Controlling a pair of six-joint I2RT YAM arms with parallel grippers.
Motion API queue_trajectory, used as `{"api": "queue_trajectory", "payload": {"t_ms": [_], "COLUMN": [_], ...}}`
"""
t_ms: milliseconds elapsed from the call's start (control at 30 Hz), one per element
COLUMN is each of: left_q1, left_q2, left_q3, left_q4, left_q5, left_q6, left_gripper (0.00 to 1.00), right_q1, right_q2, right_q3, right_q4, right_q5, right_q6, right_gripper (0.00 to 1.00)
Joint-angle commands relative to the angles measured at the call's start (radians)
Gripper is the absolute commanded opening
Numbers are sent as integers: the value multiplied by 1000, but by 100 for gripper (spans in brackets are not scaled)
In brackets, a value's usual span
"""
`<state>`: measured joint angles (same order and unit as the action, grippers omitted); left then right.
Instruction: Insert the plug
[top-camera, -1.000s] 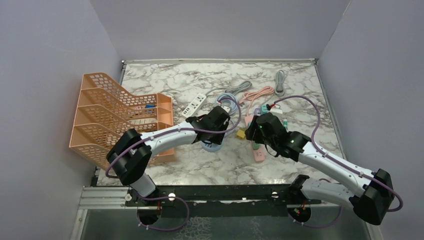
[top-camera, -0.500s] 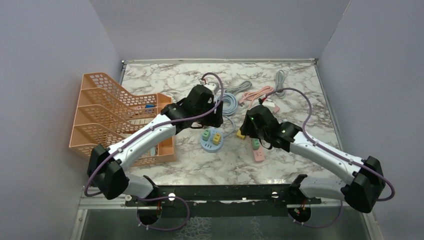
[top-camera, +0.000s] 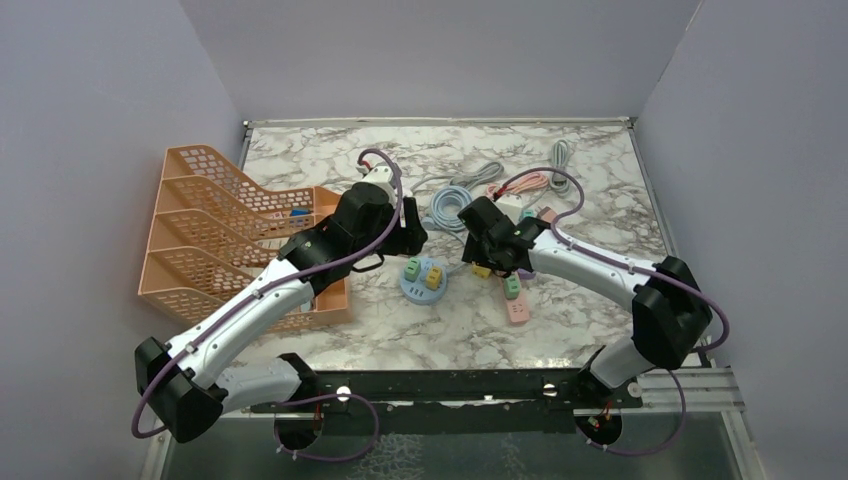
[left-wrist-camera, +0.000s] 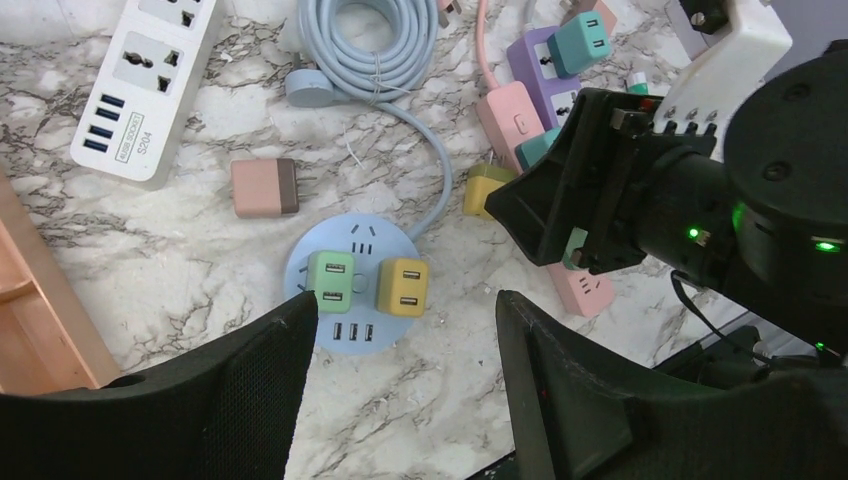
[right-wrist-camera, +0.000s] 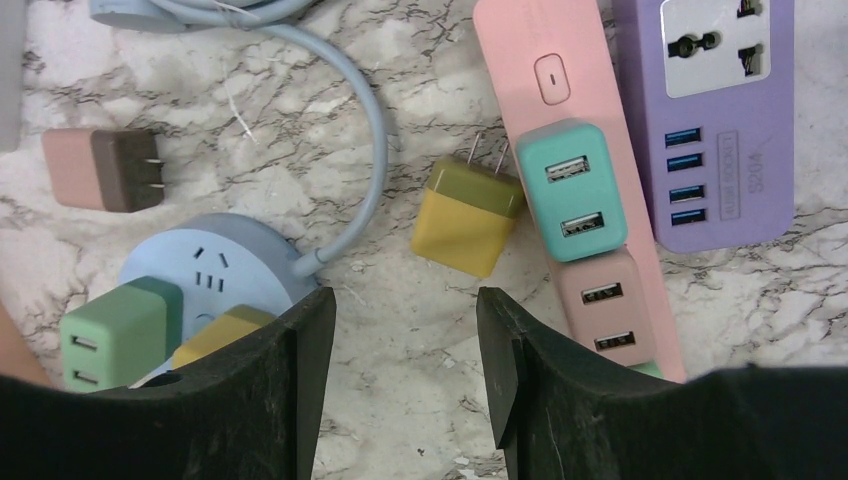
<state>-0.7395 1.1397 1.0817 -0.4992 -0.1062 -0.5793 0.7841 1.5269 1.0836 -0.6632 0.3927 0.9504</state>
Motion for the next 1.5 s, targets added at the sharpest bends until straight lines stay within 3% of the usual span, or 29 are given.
{"api": "queue_trajectory", "payload": {"t_ms": [0, 367, 833, 1000, 1200, 1467], "left_q1": [5, 4, 5, 4, 4, 46], "left_q2": [-48, -87, -101, -96, -86, -41], "left_q3": [-23, -18, -17, -12, -5, 19], "left_q4": [20, 8, -7, -7, -8, -2], "left_q5": [-26, -71, -71, -67, -32, 125], "left_q6": [-47, -41, -49, -51, -62, -164], "left_gripper": [68, 68, 68, 68, 72, 75], "right_q1": [1, 1, 1, 0, 1, 1], "right_q2": [22, 140, 259, 278, 141, -148], "right_q3": [-5, 6, 46, 59, 28, -119], "right_q4": [-26, -16, -13, -4, 108, 434], "right_q5": [57, 61, 179, 199, 111, -242], "right_q6": [79, 122, 145, 107, -100, -576], "right_gripper": [54, 55, 55, 45, 39, 37]}}
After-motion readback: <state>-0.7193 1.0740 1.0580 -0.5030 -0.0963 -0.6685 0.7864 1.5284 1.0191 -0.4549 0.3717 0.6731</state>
